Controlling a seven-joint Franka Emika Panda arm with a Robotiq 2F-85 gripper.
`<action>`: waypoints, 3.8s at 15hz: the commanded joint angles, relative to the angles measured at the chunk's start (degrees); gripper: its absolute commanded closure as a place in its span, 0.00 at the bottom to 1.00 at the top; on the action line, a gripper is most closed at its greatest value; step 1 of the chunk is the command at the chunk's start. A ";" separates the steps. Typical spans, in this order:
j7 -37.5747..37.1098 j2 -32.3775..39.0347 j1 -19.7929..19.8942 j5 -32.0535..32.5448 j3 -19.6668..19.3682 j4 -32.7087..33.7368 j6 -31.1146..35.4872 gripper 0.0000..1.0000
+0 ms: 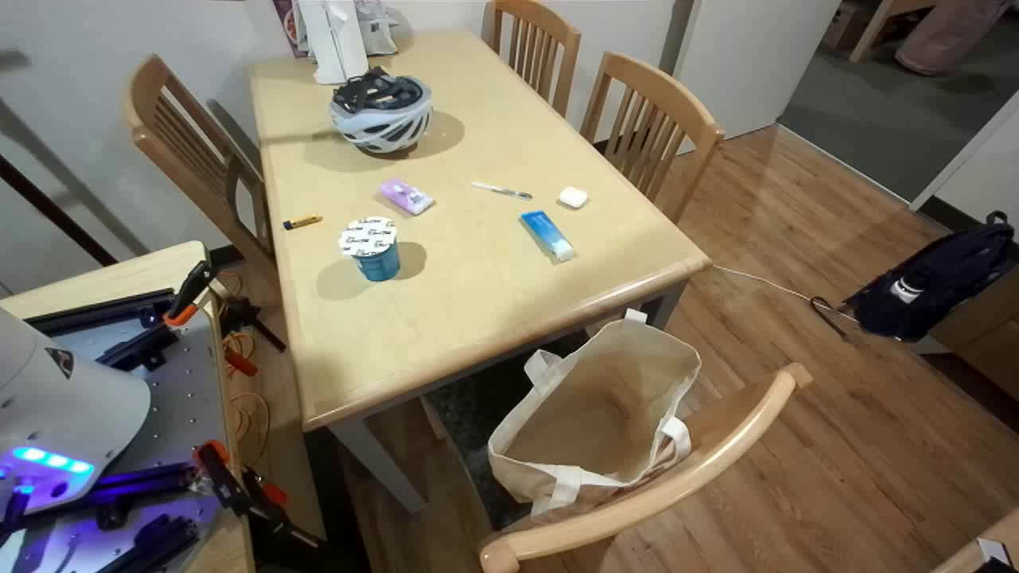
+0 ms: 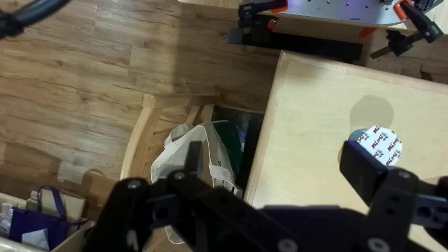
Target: Put the pen inside the bag on the chair
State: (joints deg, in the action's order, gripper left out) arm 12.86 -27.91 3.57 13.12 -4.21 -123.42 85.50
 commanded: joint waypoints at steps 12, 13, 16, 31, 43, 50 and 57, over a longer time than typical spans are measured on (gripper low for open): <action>-31.24 2.96 -2.63 -14.00 8.73 -10.64 25.28 0.00; -35.78 4.77 -2.92 -15.78 10.95 -11.36 28.80 0.00; -49.81 10.69 1.49 -15.80 22.09 -13.31 41.11 0.00; -100.74 31.13 17.11 7.04 45.17 -10.84 63.71 0.00; -70.72 48.58 -8.63 -6.07 22.65 3.13 72.74 0.00; -58.47 53.15 -12.72 -19.63 21.12 5.98 70.48 0.00; -70.03 54.58 -24.74 -6.33 5.10 9.85 64.39 0.00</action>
State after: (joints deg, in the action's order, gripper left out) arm -53.35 24.72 -16.85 2.64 6.55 -117.06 153.39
